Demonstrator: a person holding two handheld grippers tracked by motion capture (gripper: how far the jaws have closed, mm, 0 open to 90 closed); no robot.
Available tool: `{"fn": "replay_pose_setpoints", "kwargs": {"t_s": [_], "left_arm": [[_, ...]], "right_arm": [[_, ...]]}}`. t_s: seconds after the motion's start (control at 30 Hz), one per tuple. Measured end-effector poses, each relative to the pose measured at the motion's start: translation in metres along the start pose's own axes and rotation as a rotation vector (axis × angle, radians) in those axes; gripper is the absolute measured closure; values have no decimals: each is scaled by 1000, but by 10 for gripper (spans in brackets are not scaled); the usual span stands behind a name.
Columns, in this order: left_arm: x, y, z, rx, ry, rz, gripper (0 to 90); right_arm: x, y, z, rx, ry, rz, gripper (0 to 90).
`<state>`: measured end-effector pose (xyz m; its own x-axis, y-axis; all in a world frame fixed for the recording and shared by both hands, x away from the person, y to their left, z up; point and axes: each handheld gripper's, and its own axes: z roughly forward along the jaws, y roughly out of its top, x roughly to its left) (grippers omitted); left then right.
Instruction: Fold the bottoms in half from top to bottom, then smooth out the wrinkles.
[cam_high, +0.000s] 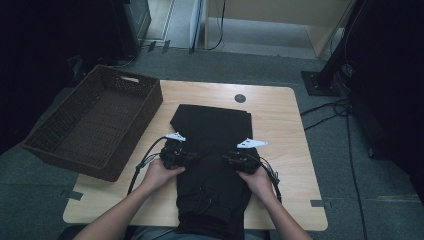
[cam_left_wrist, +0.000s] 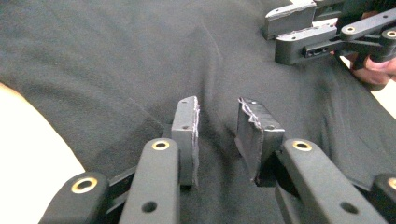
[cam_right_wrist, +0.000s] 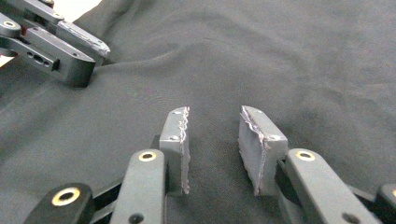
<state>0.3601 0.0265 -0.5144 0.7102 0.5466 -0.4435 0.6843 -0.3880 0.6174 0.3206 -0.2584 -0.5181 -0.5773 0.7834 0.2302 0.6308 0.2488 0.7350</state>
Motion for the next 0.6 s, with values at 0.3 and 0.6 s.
{"fn": "replay_pose_setpoints", "kwargs": {"t_s": [0.3, 0.6], "left_arm": [[-2, 2, -2, 8, -39, -3, 520], [6, 9, -6, -3, -29, 2, 469]], "right_arm": [[2, -2, -5, 20, 14, 10, 598], [-3, 5, -5, 31, 28, 50, 549]]}}
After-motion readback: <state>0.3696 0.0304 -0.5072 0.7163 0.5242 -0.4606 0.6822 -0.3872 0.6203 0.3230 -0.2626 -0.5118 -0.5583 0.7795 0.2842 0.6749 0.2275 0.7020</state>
